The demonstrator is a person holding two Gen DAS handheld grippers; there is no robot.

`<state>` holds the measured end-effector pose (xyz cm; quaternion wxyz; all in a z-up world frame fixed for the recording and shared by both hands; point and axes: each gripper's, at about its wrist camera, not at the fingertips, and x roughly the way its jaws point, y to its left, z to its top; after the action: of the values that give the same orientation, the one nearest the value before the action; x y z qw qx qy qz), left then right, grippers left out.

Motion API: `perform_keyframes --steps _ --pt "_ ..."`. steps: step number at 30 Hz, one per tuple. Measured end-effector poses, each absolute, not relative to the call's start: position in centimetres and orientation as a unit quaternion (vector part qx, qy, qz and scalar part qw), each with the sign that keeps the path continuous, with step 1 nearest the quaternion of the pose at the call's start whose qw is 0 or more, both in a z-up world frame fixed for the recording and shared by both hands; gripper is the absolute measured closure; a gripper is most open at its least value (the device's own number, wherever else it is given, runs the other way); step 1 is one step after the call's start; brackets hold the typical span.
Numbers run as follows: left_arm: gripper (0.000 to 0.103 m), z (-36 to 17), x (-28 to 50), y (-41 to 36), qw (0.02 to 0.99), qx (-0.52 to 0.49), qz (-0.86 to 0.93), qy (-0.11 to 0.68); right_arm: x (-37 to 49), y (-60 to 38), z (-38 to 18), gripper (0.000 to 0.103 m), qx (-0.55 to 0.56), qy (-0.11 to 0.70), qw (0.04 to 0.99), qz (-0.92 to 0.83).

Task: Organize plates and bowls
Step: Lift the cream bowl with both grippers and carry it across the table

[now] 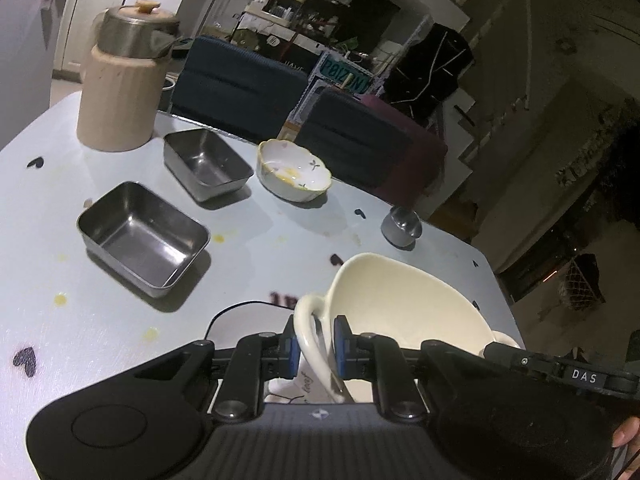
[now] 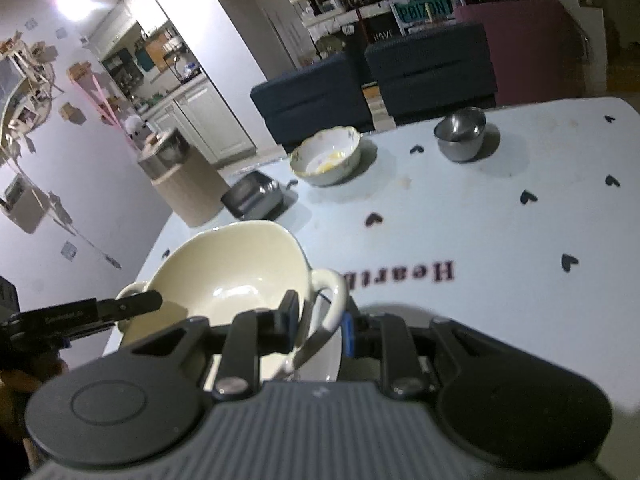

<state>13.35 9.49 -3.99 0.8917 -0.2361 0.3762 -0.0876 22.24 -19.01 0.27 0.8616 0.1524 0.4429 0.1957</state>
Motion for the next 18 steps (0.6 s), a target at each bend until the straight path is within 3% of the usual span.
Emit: perform_keyframes --steps 18 --pt "0.085 -8.8 14.3 12.5 0.874 -0.258 -0.068 0.406 23.9 -14.6 -2.4 0.075 0.119 0.489 0.842 0.196"
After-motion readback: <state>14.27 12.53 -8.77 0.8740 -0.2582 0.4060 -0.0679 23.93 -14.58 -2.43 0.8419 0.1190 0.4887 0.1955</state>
